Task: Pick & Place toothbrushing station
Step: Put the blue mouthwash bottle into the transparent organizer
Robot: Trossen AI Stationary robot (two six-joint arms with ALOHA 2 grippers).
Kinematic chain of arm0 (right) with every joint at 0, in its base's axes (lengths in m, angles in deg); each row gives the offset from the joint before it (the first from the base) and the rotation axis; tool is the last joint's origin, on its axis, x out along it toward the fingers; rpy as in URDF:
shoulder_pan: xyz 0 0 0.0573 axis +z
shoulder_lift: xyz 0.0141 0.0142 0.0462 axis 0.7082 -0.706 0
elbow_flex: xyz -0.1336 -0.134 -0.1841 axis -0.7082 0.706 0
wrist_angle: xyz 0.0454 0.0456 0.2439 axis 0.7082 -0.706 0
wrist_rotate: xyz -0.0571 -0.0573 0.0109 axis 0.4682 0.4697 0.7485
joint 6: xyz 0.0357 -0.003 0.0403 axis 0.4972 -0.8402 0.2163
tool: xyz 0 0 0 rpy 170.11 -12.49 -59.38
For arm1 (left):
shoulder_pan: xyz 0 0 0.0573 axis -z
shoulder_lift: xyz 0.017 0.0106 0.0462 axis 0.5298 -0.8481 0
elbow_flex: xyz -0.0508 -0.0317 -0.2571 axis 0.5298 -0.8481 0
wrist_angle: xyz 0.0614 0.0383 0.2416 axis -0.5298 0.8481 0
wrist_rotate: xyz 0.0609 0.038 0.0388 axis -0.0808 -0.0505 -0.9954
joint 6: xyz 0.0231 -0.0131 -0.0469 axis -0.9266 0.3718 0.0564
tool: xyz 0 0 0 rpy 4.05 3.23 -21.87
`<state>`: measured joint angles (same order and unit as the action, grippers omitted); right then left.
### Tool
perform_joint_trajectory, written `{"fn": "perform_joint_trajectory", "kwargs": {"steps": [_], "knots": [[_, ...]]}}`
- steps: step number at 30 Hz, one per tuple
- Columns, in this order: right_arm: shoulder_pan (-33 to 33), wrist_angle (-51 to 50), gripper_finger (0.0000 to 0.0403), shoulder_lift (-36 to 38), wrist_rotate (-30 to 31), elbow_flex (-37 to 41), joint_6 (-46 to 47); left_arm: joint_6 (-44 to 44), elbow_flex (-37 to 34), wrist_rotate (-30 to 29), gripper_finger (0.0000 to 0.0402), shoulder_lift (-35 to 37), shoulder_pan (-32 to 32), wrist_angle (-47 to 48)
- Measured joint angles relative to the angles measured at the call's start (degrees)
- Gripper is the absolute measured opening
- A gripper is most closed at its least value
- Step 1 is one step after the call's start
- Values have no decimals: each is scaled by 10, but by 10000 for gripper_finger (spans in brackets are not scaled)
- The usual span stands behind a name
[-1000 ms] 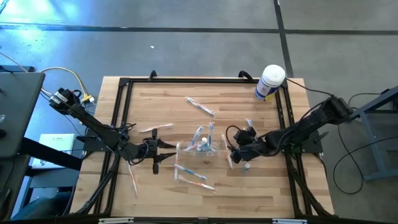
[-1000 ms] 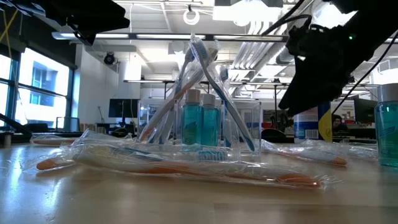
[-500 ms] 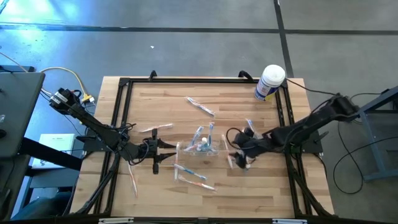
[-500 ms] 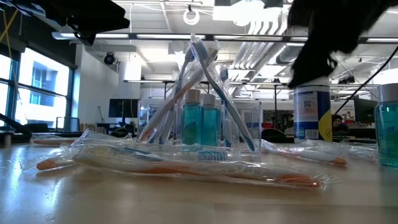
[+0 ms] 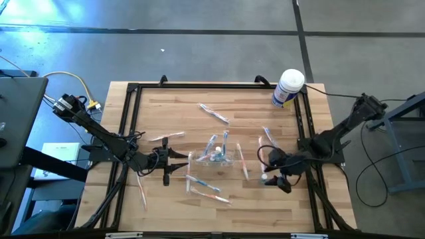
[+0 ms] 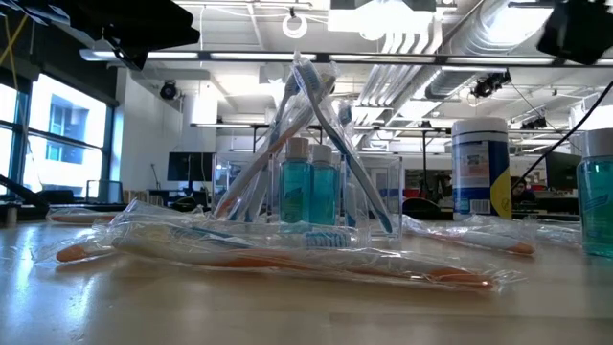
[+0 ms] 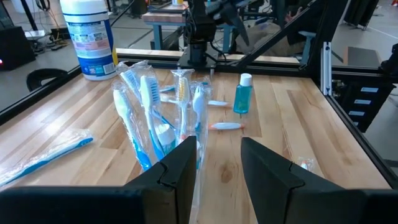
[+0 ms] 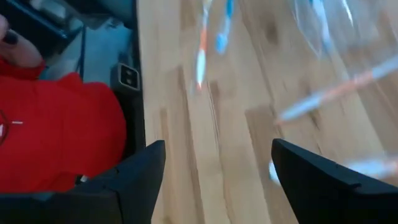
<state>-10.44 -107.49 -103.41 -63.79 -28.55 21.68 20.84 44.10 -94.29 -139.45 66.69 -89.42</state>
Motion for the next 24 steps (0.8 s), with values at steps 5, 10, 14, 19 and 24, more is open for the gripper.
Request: {"fn": "perform_joint_trajectory", "kwargs": {"steps": [5, 10, 14, 19, 24], "knots": [[6, -49, 286, -8, 12, 0, 77, 1, 0, 0, 123, 0, 0, 0], [6, -59, 286, -39, 36, 0, 69, 1, 0, 0, 123, 0, 0, 0], [6, -59, 286, -78, 50, 0, 46, 1, 0, 0, 123, 0, 0, 0], [6, -57, 286, -127, 58, 0, 63, 1, 0, 0, 123, 0, 0, 0], [4, -58, 286, -155, 37, 0, 92, 1, 0, 0, 123, 0, 0, 0]]}}
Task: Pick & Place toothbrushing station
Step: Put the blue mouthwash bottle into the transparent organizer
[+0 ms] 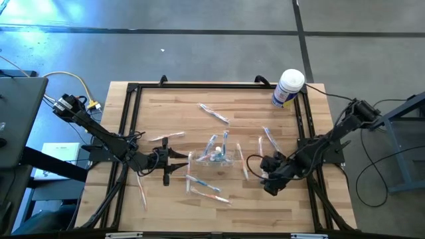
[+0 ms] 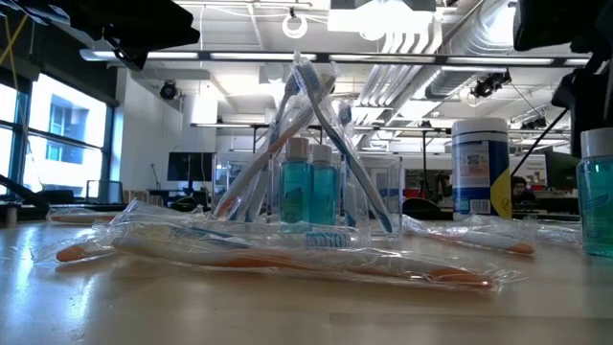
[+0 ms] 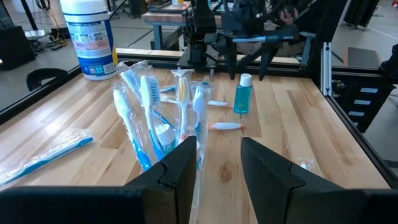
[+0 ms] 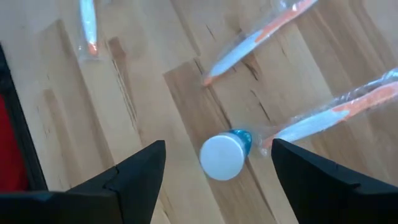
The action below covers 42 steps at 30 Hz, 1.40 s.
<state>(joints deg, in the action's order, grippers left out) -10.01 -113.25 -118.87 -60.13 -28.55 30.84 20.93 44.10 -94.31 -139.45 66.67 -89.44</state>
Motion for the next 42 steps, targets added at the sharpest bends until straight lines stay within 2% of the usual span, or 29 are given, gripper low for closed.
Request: {"fn": "perform_joint_trajectory", "kwargs": {"steps": [23, 28, 42], "knots": [[-30, -6, 280, -27, -24, 0, 34, 0, 0, 0, 123, 0, 0, 0], [-30, -6, 239, -27, -25, 0, 34, 0, 0, 0, 123, 0, 0, 0], [-30, -5, 88, -26, -39, 0, 17, 0, 0, 0, 123, 0, 0, 0]]}}
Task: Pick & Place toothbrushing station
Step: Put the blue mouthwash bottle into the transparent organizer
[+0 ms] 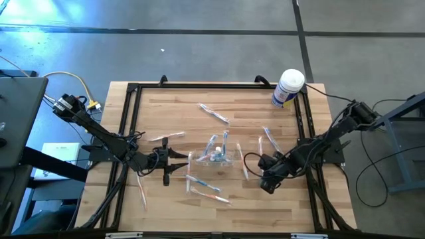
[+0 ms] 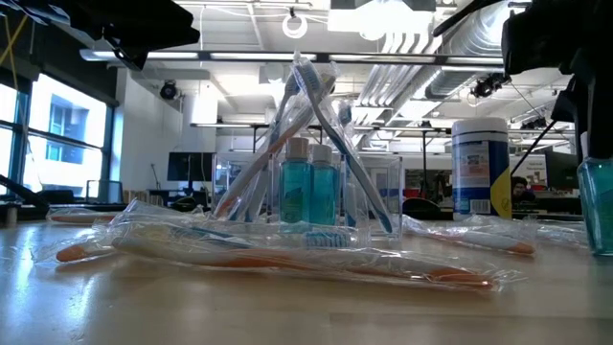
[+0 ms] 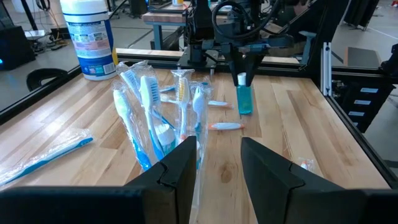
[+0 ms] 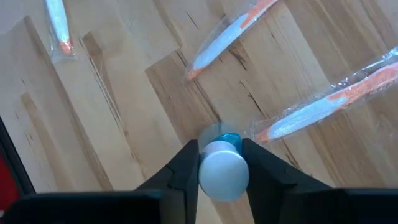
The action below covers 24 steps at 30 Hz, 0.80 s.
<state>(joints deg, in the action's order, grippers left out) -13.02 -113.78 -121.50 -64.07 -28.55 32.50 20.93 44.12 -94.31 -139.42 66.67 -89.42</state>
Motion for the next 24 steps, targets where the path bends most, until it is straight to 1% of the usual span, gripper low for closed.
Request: {"fn": "perform_joint_trajectory", "kwargs": {"steps": [9, 12, 18, 21, 24], "knots": [[0, 2, 88, 0, 8, 0, -18, 0, 0, 0, 123, 0, 0, 0], [0, 37, 89, 0, 21, 0, -42, 0, 0, 0, 123, 0, 0, 0], [0, 211, 89, 0, 21, -4, -165, 0, 0, 0, 123, 0, 0, 0], [0, 229, 89, 0, 36, -30, -223, 0, 0, 0, 123, 0, 0, 0], [0, 235, 89, 0, 75, -53, -289, 0, 0, 0, 123, 0, 0, 0]]}}
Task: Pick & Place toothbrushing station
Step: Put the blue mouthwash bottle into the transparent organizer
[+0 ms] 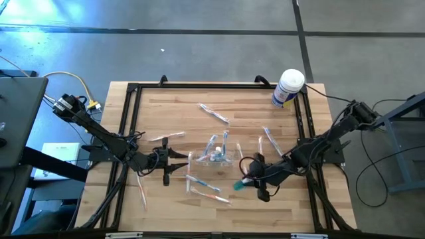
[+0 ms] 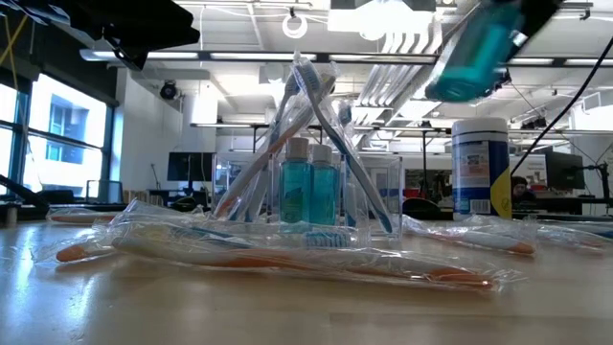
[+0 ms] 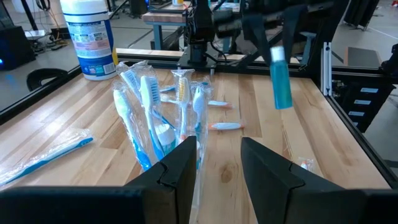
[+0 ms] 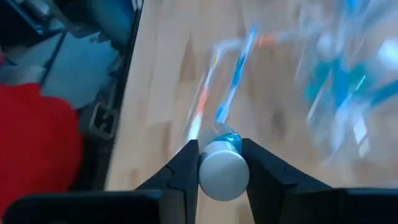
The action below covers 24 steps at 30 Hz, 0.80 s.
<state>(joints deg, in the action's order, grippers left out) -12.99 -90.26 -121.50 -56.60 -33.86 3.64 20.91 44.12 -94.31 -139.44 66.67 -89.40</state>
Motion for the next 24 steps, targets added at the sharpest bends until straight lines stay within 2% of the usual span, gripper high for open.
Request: {"fn": "perform_joint_trajectory", "kwargs": {"steps": [5, 10, 15, 19, 24], "knots": [[-18, 54, 89, 0, 50, -6, -96, 0, 0, 0, 123, 0, 0, 0], [-53, 89, 89, -25, 52, -6, -133, 0, 0, 0, 123, 0, 0, 0], [-79, 169, 90, -92, 35, -13, -178, 0, 0, 0, 123, 0, 0, 0], [-84, 156, 90, -150, 52, -72, -219, 0, 0, 0, 123, 0, 0, 0], [-77, 20, 90, -199, 130, -151, -219, 0, 0, 0, 123, 0, 0, 5]]}}
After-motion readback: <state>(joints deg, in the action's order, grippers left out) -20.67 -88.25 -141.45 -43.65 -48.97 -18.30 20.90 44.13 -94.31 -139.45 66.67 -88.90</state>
